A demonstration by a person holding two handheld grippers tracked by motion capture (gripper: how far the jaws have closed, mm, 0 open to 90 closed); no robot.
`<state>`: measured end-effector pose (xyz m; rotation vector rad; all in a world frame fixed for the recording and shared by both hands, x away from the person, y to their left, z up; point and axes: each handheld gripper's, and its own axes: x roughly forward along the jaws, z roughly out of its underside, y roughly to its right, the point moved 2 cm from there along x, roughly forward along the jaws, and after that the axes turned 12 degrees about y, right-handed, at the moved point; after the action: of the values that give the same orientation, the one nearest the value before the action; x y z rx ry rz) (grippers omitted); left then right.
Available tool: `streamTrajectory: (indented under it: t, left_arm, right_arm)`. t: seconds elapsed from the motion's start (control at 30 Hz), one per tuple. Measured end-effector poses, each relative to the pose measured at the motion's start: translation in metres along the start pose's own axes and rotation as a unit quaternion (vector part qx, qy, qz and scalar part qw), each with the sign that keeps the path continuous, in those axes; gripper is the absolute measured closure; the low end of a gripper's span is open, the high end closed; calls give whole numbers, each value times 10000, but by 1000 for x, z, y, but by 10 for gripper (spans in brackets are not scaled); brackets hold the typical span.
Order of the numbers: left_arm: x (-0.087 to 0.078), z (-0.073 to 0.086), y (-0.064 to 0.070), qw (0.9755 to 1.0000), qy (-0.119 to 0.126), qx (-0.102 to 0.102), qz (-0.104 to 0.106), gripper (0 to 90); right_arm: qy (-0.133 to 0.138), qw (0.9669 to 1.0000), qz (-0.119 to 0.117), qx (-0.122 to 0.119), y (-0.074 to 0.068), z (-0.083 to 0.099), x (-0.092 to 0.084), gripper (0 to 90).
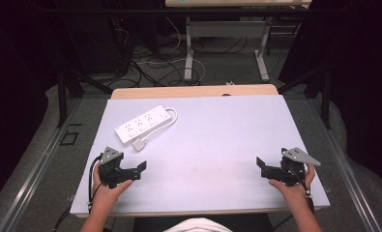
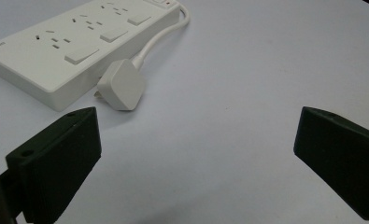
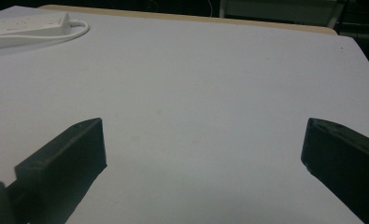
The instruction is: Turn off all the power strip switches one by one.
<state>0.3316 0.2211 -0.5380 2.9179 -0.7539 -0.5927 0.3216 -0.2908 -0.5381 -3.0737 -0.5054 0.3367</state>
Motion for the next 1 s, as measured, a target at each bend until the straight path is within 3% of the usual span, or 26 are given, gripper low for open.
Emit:
streamTrajectory:
  t: [0.17, 0.4, 0.53, 0.8, 1.0]
  left_arm:
    - [-2, -2, -1, 10000, 82, 6, 3, 11]
    - [-3, -6, 3, 9999, 135, 85, 25, 60]
    - [-2, -11, 7, 9997, 195, 142, 29, 61]
    - [6, -29, 15, 9998, 134, 66, 106, 130]
    - [11, -44, 17, 9997, 186, 172, 44, 171]
  right_arm:
    - [-121, 9999, -22, 89, -1, 6, 6, 0]
    - [-245, 9992, -255, -185, -13, 8, 9, 0]
    - [-149, 9994, -285, -142, -18, 8, 9, 0]
    - [-233, 9992, -295, -163, -20, 8, 7, 0]
    - [-170, 9994, -272, -111, -19, 7, 9, 0]
